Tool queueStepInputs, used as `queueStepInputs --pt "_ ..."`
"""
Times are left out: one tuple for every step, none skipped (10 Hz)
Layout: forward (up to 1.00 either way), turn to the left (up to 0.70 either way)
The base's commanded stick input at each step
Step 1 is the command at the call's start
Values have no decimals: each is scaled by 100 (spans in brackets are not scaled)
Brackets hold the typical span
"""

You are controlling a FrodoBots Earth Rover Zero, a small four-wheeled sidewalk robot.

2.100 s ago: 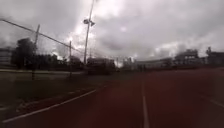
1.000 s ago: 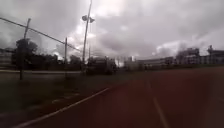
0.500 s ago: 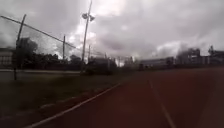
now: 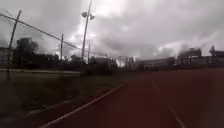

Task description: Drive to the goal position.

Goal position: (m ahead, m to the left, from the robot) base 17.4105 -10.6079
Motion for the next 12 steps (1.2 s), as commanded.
queueStepInputs --pt "70 -19" --pt "70 -35" --pt "70 -35" --pt "70 -35" --pt "70 -35" --pt "70 -35" --pt "70 -35" --pt "70 -35" --pt "70 -35" --pt "70 -35" --pt "70 -35" --pt "70 -35"
